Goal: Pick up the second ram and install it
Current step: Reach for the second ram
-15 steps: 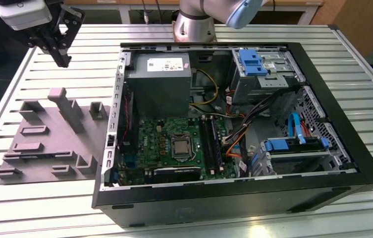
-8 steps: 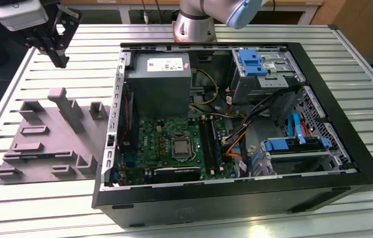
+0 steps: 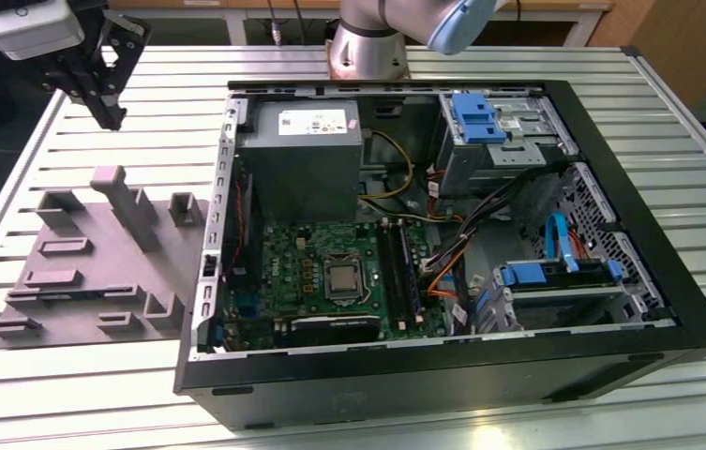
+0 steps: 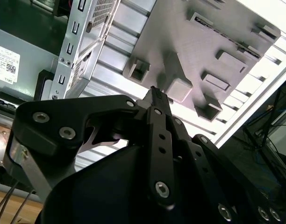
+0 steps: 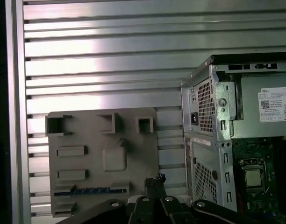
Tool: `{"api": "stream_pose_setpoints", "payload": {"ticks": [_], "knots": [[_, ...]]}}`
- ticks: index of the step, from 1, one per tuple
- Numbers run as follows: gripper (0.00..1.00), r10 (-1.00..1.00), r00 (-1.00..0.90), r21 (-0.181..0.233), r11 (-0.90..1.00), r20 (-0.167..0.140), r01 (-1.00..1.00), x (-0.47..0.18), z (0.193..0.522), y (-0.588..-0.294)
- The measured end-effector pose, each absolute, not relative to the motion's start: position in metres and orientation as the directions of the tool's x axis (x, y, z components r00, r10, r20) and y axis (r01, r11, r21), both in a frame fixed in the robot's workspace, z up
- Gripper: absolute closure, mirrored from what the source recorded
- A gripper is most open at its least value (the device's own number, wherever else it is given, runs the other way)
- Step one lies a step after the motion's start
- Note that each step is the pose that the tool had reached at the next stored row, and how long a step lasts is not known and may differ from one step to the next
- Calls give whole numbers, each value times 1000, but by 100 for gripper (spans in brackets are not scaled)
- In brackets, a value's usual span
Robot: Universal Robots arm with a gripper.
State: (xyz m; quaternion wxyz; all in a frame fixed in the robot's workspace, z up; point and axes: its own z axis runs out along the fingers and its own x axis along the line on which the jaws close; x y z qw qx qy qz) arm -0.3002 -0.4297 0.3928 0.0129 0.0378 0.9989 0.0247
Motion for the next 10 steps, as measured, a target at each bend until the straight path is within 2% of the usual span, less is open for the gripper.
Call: {"api": "stream_pose_setpoints", "payload": {"ticks": [10], "knots": [[89, 76, -997, 50, 996, -24, 75, -304, 393, -432]]}}
